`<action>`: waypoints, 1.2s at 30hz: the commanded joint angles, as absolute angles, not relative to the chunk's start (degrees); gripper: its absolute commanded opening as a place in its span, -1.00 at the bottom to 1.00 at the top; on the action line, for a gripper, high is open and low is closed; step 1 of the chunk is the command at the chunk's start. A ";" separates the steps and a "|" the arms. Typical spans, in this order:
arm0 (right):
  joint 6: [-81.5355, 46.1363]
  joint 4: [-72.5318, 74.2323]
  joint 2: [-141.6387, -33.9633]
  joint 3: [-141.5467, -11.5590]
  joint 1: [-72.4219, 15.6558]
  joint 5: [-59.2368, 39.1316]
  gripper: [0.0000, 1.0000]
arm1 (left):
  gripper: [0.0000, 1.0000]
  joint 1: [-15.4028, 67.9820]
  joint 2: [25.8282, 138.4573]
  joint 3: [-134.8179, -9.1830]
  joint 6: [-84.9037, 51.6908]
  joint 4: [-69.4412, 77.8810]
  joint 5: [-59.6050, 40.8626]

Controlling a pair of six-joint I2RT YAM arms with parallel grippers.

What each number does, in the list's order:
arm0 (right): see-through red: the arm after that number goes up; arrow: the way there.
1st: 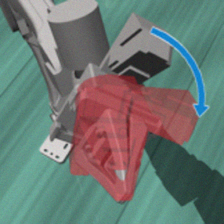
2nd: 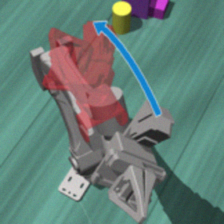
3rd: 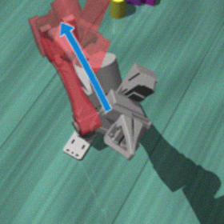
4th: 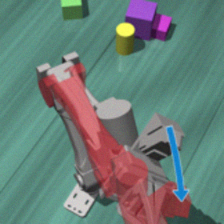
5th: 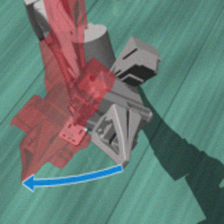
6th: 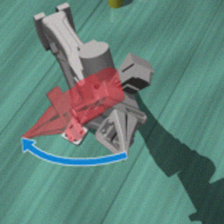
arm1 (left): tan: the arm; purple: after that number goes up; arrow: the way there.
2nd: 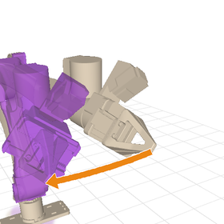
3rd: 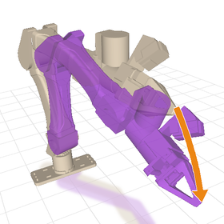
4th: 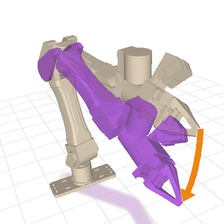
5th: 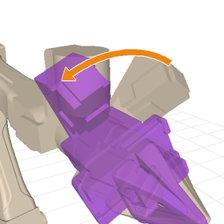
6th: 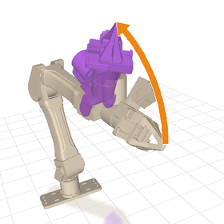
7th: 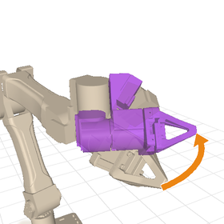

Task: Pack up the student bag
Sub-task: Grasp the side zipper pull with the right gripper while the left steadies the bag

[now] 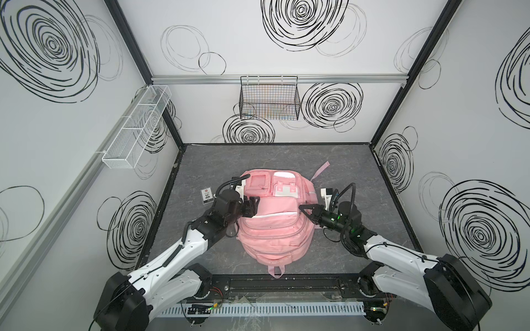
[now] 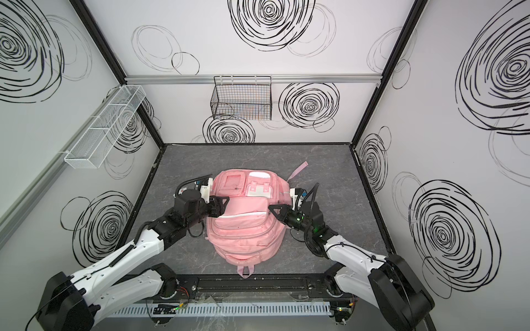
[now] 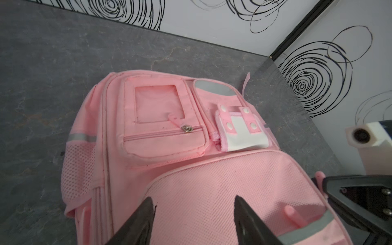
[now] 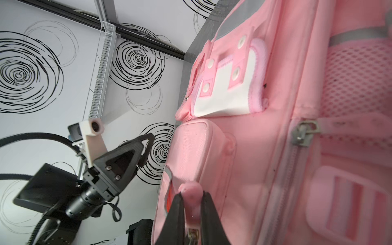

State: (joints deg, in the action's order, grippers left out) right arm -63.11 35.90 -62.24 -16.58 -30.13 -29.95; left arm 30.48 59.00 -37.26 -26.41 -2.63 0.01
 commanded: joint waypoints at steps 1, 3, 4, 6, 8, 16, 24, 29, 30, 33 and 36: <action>-57.09 39.93 -63.16 -18.55 -28.10 -29.24 -1.00 | 0.27 31.00 63.11 -39.36 -26.01 -3.14 -3.10; -55.93 40.78 -63.32 -18.46 -26.78 -29.91 -1.00 | 0.26 31.64 66.09 -39.31 -29.52 -0.16 -4.79; -55.49 41.16 -63.37 -18.46 -26.27 -30.34 -1.00 | 0.25 31.92 67.30 -39.27 -31.24 0.99 -4.90; -54.18 41.22 -63.13 -18.53 -24.66 -31.17 -1.00 | 0.21 33.03 70.18 -39.54 -34.16 3.23 -5.09; -53.10 41.35 -62.86 -18.99 -22.69 -32.86 -1.00 | 0.20 34.67 72.52 -40.60 -34.80 4.26 -4.22; -46.50 40.96 -62.37 -21.17 -16.65 -39.48 -1.00 | 0.20 39.28 84.11 -52.92 -26.87 4.85 -5.22; -45.06 41.29 -61.29 -17.93 -14.54 -38.13 -1.00 | 0.12 37.97 96.57 -53.15 -35.59 10.13 -6.17; -44.87 40.02 -58.16 -15.50 -14.58 -36.05 -1.00 | 0.08 38.06 97.46 -46.82 -40.90 16.63 -0.78; -45.21 39.75 -57.18 -14.93 -14.54 -35.42 -1.00 | 0.07 37.98 97.56 -45.67 -41.81 17.68 0.39; -47.15 39.88 -53.66 -12.47 -14.57 -33.43 -1.00 | 0.06 37.97 97.82 -42.74 -44.25 20.68 2.87; -49.69 40.57 -49.76 -9.90 -14.64 -32.00 -1.00 | 0.06 38.01 98.43 -41.81 -45.48 22.25 3.78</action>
